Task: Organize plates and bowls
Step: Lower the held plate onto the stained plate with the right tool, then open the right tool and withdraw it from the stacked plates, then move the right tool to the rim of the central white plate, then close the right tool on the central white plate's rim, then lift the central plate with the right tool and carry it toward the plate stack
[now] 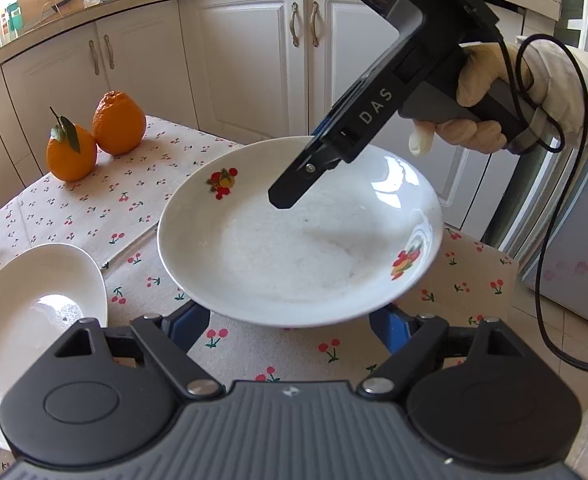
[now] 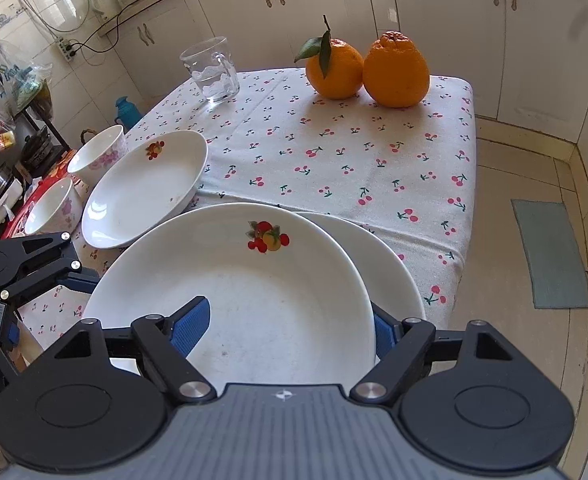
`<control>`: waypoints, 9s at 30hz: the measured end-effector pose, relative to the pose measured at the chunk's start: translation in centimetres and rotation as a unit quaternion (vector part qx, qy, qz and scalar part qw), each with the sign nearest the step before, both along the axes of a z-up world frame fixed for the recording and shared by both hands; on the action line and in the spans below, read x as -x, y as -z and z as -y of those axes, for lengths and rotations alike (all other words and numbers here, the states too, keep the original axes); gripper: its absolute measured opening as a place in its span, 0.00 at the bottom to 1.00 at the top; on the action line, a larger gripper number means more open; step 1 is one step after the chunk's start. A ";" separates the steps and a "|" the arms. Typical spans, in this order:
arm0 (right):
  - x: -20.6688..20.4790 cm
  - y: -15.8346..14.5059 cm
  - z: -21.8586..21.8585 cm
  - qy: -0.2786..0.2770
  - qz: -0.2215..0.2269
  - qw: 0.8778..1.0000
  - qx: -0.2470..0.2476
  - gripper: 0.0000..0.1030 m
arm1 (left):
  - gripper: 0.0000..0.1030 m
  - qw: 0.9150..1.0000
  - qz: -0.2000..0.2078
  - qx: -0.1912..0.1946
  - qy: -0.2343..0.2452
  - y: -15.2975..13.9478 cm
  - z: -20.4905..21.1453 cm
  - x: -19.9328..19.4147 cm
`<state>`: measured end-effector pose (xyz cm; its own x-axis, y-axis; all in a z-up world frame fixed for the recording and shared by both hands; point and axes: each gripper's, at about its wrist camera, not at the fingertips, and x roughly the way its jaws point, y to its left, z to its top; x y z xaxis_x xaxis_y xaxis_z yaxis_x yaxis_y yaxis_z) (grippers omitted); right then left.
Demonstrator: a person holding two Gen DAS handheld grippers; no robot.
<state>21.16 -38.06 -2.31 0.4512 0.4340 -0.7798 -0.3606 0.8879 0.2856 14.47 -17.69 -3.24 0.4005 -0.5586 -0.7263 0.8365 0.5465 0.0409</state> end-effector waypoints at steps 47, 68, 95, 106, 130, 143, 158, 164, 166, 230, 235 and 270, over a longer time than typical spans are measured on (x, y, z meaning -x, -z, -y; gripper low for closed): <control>5.6 -1.0 -0.1 0.064 0.007 0.994 0.092 0.84 | 0.86 0.999 0.013 0.024 -0.018 0.2 0.0 0.5; 11.3 -2.2 -4.5 0.052 0.077 0.990 0.104 1.00 | 0.89 0.987 0.048 0.064 -0.143 -1.1 -6.2 4.9; 12.7 -2.8 -9.4 -0.009 0.122 0.989 0.081 1.00 | 1.00 0.928 0.021 0.030 -0.370 3.3 -10.4 -1.7; 8.4 -4.4 -11.1 -0.057 0.138 0.984 0.097 1.00 | 1.00 0.925 0.025 0.035 -0.378 3.3 -10.6 -2.2; -8.3 -2.8 -17.6 -0.219 0.079 0.969 0.087 1.00 | 0.92 0.926 0.029 0.047 -0.374 3.1 -11.2 -3.1; -15.8 -0.8 -20.2 -0.275 0.037 0.959 0.056 0.92 | 0.82 0.924 0.035 0.048 -0.377 2.8 -11.5 -3.0; -19.8 2.1 -21.8 -0.312 -0.040 0.949 0.019 0.73 | 0.76 0.927 0.035 0.050 -0.370 2.7 -11.6 -3.0; -19.9 2.4 -22.2 -0.324 -0.049 0.945 0.007 0.73 | 0.76 0.928 0.037 0.048 -0.368 2.7 -11.6 -3.0; -20.0 2.4 -22.0 -0.322 -0.053 0.945 0.002 0.73 | 0.77 0.928 0.037 0.048 -0.368 2.7 -11.7 -3.0; -4.3 -3.8 -9.9 -0.196 -0.020 0.980 -0.018 0.74 | 0.78 0.978 0.057 0.013 -0.201 -2.4 -6.2 5.2; -3.0 -3.6 -7.6 -0.172 -0.017 0.985 -0.021 0.74 | 0.78 0.983 0.051 0.014 -0.175 -2.4 -4.7 5.4; 0.3 -1.4 0.9 -0.070 -0.013 0.997 -0.038 0.74 | 0.78 0.994 0.049 -0.007 -0.099 -1.3 0.5 3.8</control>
